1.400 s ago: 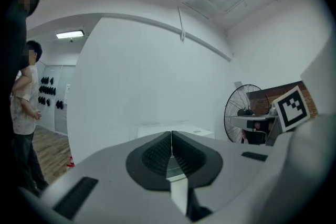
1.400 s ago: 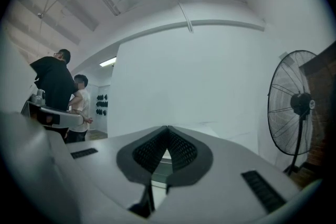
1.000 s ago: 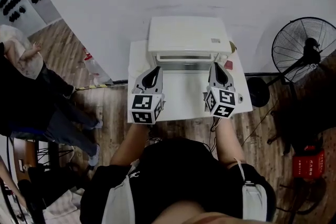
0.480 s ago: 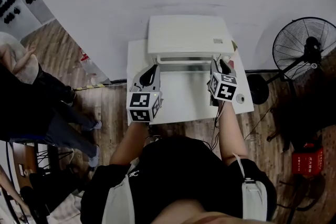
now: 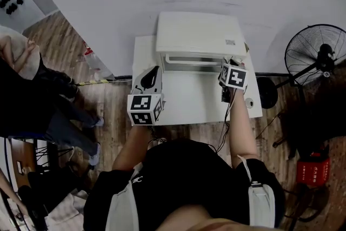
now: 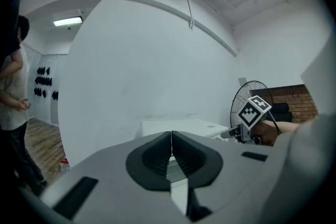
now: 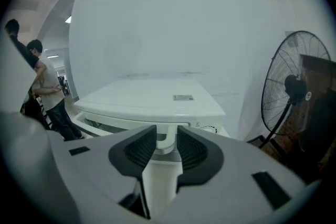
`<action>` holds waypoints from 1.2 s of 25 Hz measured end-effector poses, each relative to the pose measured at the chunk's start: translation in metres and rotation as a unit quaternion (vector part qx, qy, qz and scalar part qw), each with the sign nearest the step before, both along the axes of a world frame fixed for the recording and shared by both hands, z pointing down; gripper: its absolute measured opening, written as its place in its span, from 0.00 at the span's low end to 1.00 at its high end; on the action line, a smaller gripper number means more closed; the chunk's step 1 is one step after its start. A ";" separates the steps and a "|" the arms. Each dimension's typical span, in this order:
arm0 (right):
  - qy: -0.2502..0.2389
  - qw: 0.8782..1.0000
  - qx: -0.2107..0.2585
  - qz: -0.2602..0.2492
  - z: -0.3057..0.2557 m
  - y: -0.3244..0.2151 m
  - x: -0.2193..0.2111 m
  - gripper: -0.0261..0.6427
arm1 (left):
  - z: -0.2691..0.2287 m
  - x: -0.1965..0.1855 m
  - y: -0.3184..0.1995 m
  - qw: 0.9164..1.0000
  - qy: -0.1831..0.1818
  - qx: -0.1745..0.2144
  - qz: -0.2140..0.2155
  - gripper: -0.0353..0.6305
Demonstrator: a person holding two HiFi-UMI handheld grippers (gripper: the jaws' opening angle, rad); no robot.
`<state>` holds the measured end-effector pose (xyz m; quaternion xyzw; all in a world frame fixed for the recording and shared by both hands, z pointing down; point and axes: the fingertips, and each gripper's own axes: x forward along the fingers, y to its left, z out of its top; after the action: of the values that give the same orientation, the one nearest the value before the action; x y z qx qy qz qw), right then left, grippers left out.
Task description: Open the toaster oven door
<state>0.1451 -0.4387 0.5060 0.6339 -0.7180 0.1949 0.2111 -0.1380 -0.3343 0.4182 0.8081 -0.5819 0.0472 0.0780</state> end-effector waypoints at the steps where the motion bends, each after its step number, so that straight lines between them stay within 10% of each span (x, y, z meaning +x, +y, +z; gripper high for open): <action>1: -0.006 1.000 -0.011 0.002 0.005 -0.003 0.001 0.23 | 0.001 -0.001 0.000 1.000 0.000 -0.001 -0.002 0.07; 18: -0.093 0.994 -0.062 -0.017 0.027 -0.006 -0.001 0.20 | 0.005 -0.010 0.012 1.000 -0.001 -0.007 -0.016 0.07; 30: -0.095 0.994 0.043 -0.025 0.045 0.043 0.005 0.20 | 0.013 0.016 0.013 1.000 -0.009 -0.022 0.015 0.07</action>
<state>0.1505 -0.3954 0.5510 0.6031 -0.7580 0.2179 0.1194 -0.1219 -0.3218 0.4311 0.8145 -0.5692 0.0679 0.0896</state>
